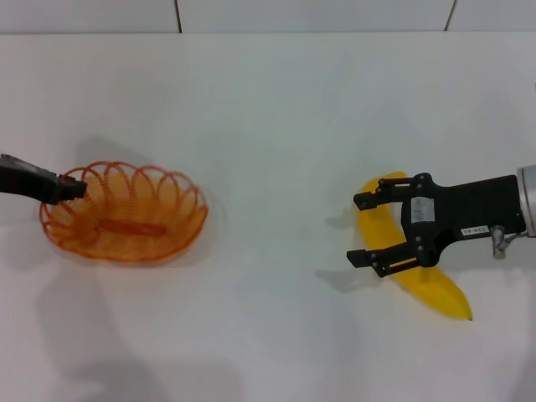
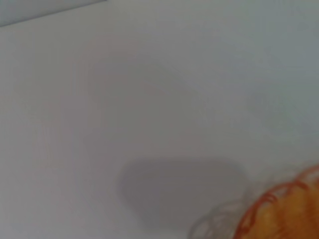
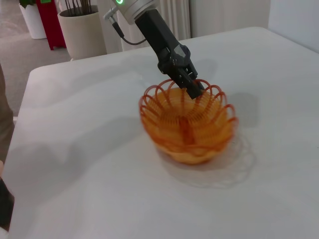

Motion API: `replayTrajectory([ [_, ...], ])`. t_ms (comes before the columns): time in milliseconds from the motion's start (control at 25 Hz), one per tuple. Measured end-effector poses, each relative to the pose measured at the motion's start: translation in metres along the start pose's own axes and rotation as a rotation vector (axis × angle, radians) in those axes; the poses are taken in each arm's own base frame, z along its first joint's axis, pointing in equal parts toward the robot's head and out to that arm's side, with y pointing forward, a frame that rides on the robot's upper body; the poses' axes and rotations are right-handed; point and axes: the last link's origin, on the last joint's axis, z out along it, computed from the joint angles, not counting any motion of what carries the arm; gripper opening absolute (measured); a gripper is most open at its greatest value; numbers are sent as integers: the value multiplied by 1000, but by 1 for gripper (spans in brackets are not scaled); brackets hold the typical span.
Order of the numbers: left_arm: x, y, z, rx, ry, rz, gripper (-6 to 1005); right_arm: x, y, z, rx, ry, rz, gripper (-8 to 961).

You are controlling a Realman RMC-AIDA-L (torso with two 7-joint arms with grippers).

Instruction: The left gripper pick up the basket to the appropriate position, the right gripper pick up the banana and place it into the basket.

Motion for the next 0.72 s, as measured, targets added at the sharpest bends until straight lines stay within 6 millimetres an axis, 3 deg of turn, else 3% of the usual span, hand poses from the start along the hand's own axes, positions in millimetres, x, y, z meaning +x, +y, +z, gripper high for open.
replayTrajectory([
  [120, 0, 0, 0, -1, -3, 0, 242, 0, 0, 0, 0, 0, 1, 894],
  [560, 7, 1, -5, 7, 17, 20, 188, 0, 0, 0, 2, -1, 3, 894],
  [720, 9, 4, -6, 7, 24, 26, 117, 0, 0, -1, 4, -2, 3, 894],
])
